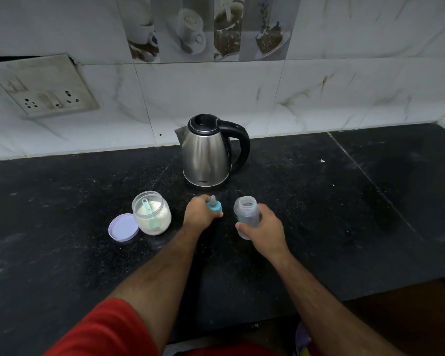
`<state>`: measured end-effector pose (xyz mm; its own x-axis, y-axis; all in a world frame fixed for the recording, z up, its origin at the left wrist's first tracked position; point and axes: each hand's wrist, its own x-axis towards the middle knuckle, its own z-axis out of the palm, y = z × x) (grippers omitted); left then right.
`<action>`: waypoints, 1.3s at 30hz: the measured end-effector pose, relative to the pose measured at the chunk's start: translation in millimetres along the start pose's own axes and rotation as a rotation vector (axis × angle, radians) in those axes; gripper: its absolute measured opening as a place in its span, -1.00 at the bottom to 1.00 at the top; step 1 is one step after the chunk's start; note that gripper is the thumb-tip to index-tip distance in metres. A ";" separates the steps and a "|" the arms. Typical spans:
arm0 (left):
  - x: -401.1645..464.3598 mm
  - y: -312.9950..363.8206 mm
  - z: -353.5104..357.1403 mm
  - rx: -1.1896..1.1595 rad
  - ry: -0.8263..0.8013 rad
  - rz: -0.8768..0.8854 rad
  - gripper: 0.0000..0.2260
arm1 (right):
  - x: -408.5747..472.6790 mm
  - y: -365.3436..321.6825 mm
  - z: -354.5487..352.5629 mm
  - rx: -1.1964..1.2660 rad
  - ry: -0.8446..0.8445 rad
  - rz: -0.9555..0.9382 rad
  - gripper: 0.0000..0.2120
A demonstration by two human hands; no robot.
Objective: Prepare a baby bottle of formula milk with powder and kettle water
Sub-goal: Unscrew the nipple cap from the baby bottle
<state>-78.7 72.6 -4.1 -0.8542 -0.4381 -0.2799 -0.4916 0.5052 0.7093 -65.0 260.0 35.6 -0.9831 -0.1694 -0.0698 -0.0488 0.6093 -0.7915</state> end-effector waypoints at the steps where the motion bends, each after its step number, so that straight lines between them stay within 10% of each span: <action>1: 3.0 -0.1 1.5 0.032 0.004 0.010 -0.49 | 1.3 -0.6 -0.2 0.005 -0.003 0.001 -0.58; 15: 21.0 6.6 18.9 0.221 0.021 0.042 -0.46 | 10.1 5.4 1.4 -0.013 -0.056 -0.003 -0.51; 39: -50.1 -48.3 14.6 -0.322 0.017 0.112 -0.72 | 5.6 -2.2 21.5 0.014 -0.161 -0.010 -0.51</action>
<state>-14.7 81.0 -33.8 -0.8957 -0.4068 -0.1799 -0.3137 0.2912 0.9038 -66.6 241.1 23.9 -0.9415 -0.2979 -0.1578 -0.0546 0.5967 -0.8006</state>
